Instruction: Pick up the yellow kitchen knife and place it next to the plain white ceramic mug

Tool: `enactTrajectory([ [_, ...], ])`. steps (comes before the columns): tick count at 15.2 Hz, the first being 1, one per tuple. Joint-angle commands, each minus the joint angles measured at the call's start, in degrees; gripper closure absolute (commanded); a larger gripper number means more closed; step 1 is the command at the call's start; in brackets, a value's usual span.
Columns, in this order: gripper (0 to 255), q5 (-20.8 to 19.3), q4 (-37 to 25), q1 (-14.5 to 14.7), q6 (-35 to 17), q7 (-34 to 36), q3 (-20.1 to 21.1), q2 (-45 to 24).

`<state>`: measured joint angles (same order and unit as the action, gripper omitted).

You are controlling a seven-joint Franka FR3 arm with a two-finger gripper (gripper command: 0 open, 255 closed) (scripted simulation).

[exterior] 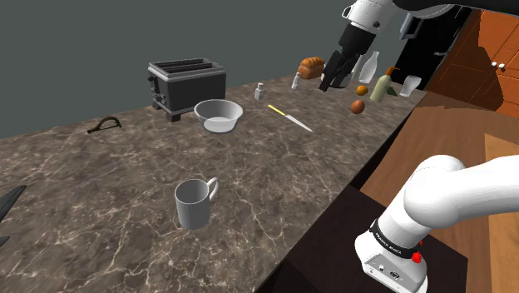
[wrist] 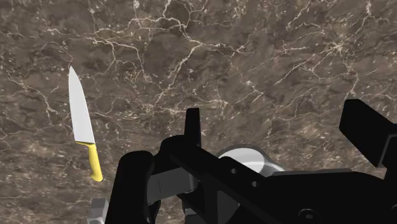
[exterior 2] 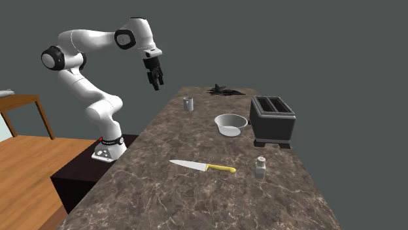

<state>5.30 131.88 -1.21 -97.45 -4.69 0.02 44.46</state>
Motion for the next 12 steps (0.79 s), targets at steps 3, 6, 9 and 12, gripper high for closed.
enactTrajectory([
  [3,0,-0.55,-0.09,-0.33,-2.28,-2.19,-1.72,-2.95],
  [6,0,-1.13,-0.79,-0.72,-5.54,-5.46,-4.26,-7.78],
  [9,0,-1.33,-2.17,-0.96,-8.55,-8.73,-6.74,-13.07],
  [12,0,-1.07,-4.23,-1.12,-11.22,-12.07,-9.13,-18.75],
])
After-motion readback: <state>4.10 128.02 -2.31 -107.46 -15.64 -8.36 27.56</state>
